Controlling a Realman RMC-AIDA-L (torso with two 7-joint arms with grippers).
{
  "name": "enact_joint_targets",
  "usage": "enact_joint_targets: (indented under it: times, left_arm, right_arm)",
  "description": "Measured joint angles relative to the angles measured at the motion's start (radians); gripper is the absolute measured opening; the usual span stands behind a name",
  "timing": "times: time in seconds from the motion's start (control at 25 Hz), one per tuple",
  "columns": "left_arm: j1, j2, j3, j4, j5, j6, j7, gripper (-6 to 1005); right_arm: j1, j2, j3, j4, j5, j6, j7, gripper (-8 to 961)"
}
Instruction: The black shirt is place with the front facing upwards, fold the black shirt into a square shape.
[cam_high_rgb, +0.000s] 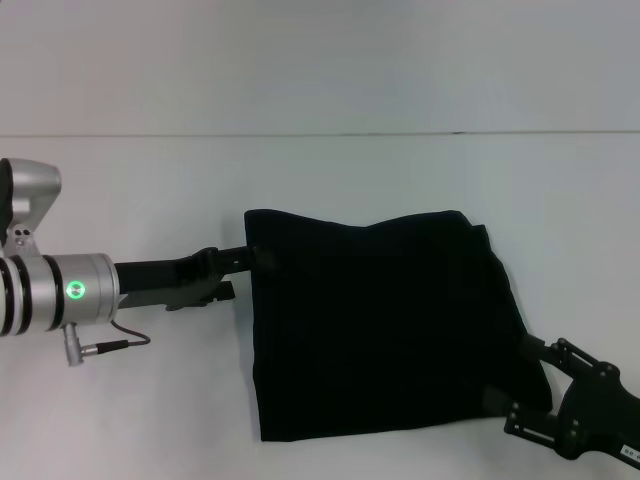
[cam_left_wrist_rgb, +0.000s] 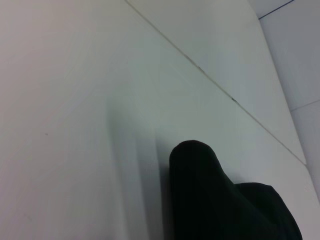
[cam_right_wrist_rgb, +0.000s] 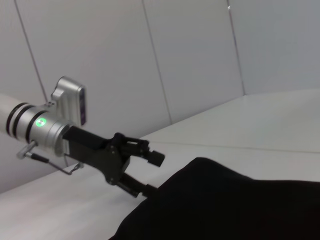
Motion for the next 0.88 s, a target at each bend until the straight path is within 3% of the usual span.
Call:
enact_joint_targets:
  times: [0.48,0.88]
  left_arm:
    - [-0.012,-0.023,0.002,-0.003,0.000,-0.004,-0.005,930]
    - [-0.038,-0.036,0.067,0.003,0.000,-0.034,-0.007,919]
  right_arm:
    - [0.003,0.000,0.000,0.000,-0.022,-0.002,0.000,934]
    - [0.004,0.000,-0.001,0.000,-0.022,-0.009,0.000,934]
